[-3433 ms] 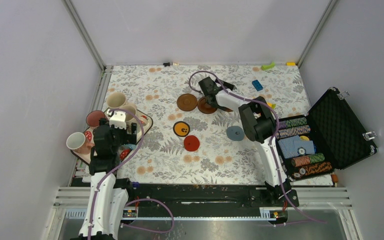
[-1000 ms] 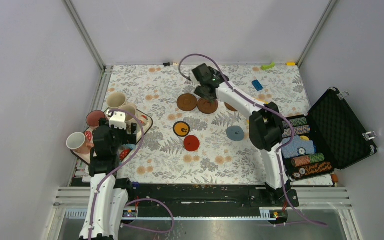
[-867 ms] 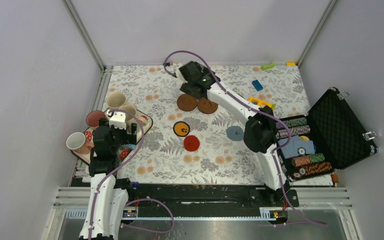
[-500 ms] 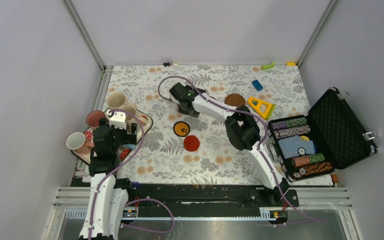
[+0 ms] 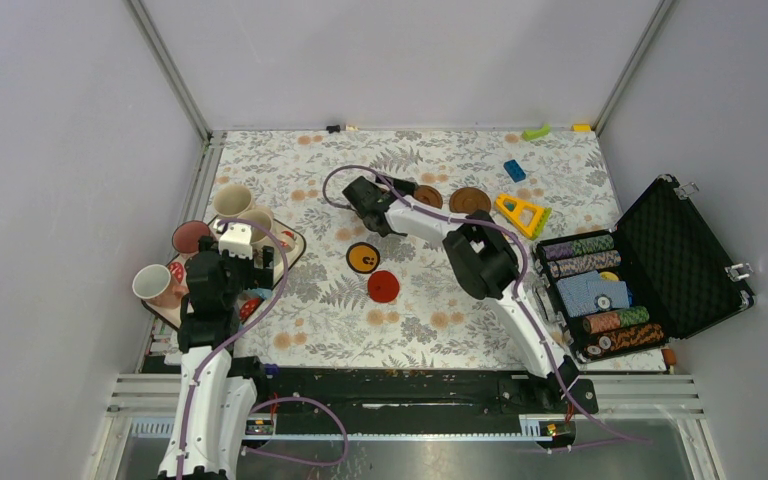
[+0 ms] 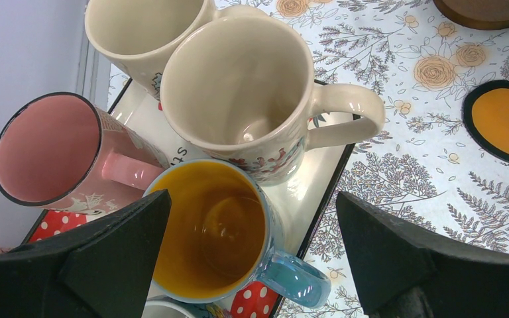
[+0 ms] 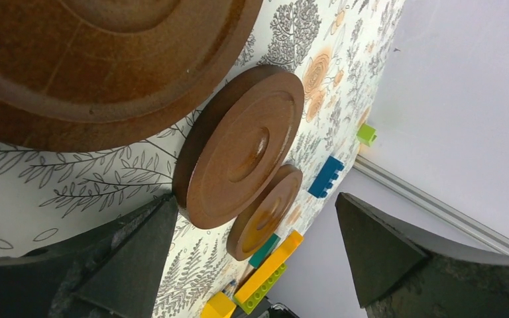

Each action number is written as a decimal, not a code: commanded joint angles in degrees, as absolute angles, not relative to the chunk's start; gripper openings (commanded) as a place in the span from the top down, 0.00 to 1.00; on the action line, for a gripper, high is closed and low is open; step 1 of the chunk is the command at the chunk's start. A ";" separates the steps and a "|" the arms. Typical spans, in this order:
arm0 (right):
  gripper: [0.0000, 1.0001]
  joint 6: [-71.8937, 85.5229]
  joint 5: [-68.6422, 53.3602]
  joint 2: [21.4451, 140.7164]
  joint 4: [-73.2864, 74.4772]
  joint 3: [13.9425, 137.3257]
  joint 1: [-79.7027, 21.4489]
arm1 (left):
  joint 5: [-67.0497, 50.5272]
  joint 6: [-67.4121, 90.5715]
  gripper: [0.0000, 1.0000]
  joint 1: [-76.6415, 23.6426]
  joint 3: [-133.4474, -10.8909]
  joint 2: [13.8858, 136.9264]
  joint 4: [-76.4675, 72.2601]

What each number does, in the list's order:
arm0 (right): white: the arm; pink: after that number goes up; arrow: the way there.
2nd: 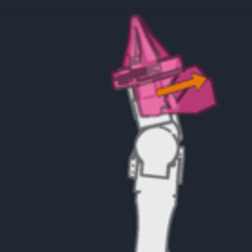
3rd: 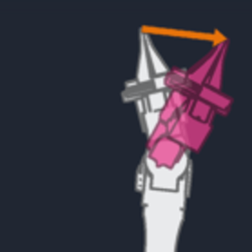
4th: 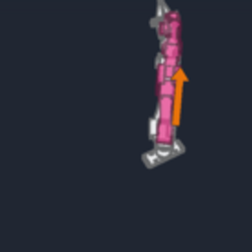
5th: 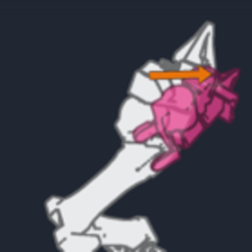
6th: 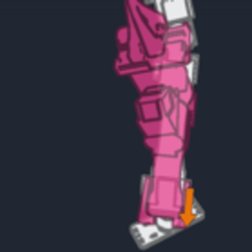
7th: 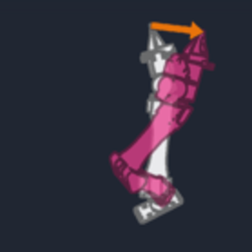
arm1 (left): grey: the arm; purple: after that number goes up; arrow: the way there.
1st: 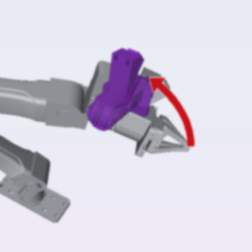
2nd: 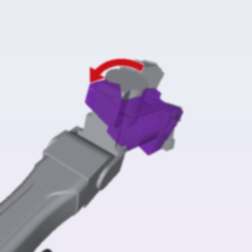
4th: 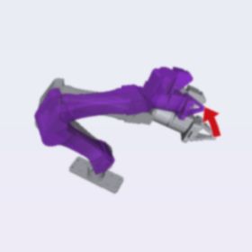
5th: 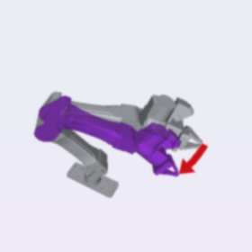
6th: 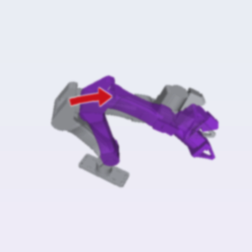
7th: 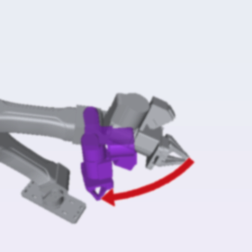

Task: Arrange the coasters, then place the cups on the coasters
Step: Move the coaster to the center of the board.

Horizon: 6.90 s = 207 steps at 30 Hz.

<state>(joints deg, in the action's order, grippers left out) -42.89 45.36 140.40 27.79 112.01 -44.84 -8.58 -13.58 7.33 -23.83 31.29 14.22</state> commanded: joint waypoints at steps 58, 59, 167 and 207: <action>0.02 -34.82 36.55 155.09 36.61 146.60 -45.27 | -9.82 -14.50 0.01 7.65 -24.09 32.87 12.49; 0.02 -34.81 36.54 155.22 36.59 146.76 -45.26 | -9.84 -14.50 0.01 7.65 -24.13 32.98 12.45; 0.02 -19.08 13.65 105.66 39.14 70.61 -33.86 | -9.95 -14.97 0.01 7.66 -23.20 26.65 13.68; 0.16 -13.53 21.33 113.05 46.24 78.81 -32.61 | -9.04 -14.77 0.01 7.63 -23.21 26.32 13.62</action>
